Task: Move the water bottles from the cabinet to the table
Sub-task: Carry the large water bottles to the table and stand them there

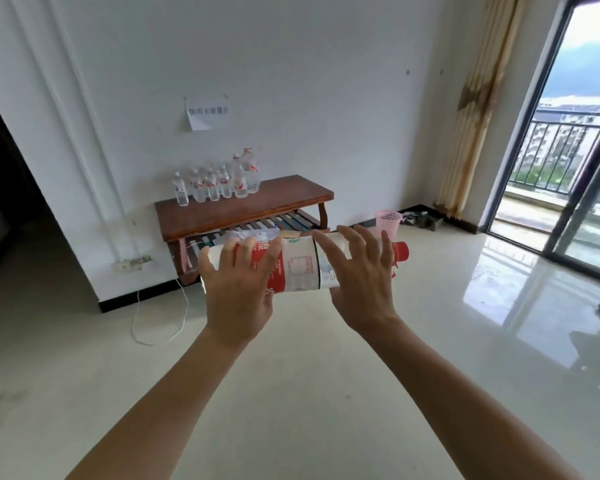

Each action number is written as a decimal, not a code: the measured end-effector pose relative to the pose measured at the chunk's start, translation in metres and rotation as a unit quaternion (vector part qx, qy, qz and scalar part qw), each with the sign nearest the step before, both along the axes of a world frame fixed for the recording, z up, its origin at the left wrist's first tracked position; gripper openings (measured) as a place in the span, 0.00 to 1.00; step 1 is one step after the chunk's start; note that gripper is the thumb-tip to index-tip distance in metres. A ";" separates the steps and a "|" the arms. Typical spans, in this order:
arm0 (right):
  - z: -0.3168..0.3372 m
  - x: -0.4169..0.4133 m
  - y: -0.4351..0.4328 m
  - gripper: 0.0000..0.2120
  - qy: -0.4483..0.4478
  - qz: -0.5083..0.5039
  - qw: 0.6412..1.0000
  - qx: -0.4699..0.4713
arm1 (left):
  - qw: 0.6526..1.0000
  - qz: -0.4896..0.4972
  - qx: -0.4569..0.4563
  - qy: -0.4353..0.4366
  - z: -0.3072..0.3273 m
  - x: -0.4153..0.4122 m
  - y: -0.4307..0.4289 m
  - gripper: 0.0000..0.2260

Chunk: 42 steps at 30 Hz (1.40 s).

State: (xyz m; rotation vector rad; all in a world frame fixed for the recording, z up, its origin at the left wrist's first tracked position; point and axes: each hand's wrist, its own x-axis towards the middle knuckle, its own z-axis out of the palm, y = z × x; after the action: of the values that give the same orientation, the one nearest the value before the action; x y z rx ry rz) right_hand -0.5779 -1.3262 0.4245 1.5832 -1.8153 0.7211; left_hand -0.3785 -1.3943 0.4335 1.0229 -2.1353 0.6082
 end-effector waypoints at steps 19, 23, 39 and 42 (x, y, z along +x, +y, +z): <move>-0.005 -0.289 -0.384 0.55 -0.016 0.017 0.999 -0.026 | 0.999 0.022 0.005 -0.041 0.007 -0.285 -0.370 0.42; -0.007 -0.310 -0.467 0.53 -0.033 0.064 0.997 -0.012 | 0.997 0.054 0.018 -0.043 0.002 -0.303 -0.443 0.43; -0.010 -0.427 -0.866 0.55 0.025 0.062 0.997 0.046 | 0.998 0.051 0.040 -0.021 -0.017 -0.412 -0.841 0.43; -0.006 -0.456 -0.923 0.51 -0.007 0.041 0.998 0.045 | 0.999 0.032 0.029 -0.022 -0.012 -0.449 -0.909 0.43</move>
State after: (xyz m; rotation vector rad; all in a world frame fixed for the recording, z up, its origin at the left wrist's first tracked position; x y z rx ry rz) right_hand -1.0339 -2.2492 0.4184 1.7242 -1.8239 0.6982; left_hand -0.8272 -2.3030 0.4219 1.1223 -2.1759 0.6081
